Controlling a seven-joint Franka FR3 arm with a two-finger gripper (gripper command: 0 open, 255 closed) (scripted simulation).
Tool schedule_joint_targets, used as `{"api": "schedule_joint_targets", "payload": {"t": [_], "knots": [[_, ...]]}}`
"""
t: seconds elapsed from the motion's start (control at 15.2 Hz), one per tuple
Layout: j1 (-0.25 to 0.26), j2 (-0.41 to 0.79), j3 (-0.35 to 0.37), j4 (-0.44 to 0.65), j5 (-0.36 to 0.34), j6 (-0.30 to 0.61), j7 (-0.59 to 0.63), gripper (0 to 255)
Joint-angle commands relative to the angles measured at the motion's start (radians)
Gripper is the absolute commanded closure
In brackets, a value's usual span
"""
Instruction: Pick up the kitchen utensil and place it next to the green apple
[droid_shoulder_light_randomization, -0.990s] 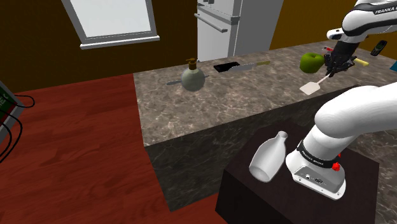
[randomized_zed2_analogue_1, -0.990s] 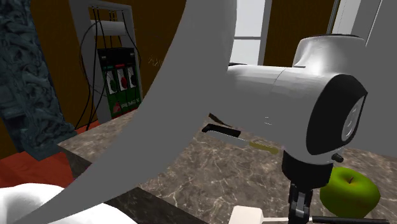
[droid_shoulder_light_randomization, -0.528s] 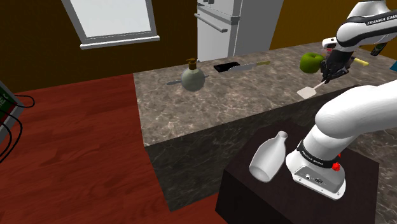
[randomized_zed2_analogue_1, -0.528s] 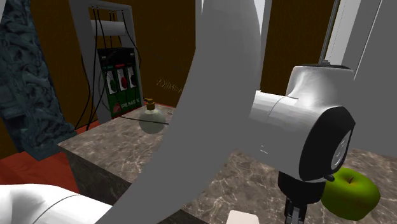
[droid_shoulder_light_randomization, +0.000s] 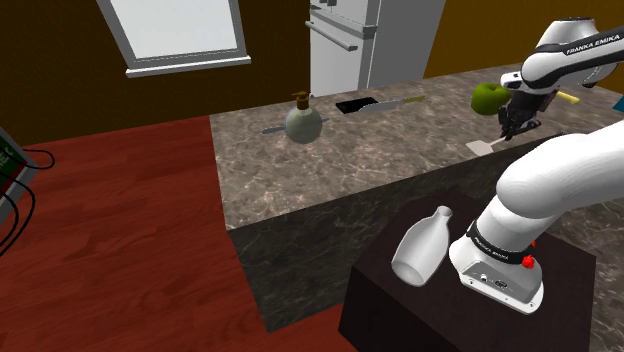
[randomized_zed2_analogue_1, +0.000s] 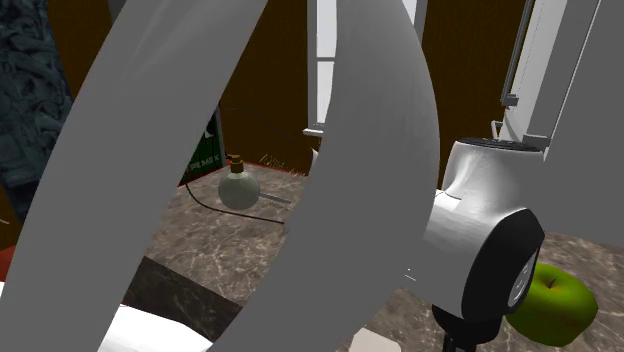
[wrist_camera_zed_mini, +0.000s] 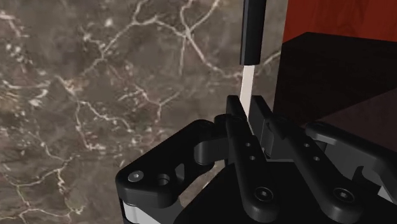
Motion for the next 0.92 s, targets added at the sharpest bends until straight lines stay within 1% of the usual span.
{"api": "schedule_joint_targets", "payload": {"t": [0.0,0.26,0.33,0.66,0.86], "knots": [[0.001,0.003,-0.004,-0.003,-0.002,0.006,0.001,255],[0.001,0.003,-0.004,-0.003,-0.002,0.006,0.001,255],[0.001,0.003,-0.004,-0.003,-0.002,0.007,0.001,0],[0.001,0.003,-0.004,-0.003,-0.002,0.006,0.001,0],[-0.034,-0.069,0.093,0.038,0.035,-0.119,-0.006,0]]}}
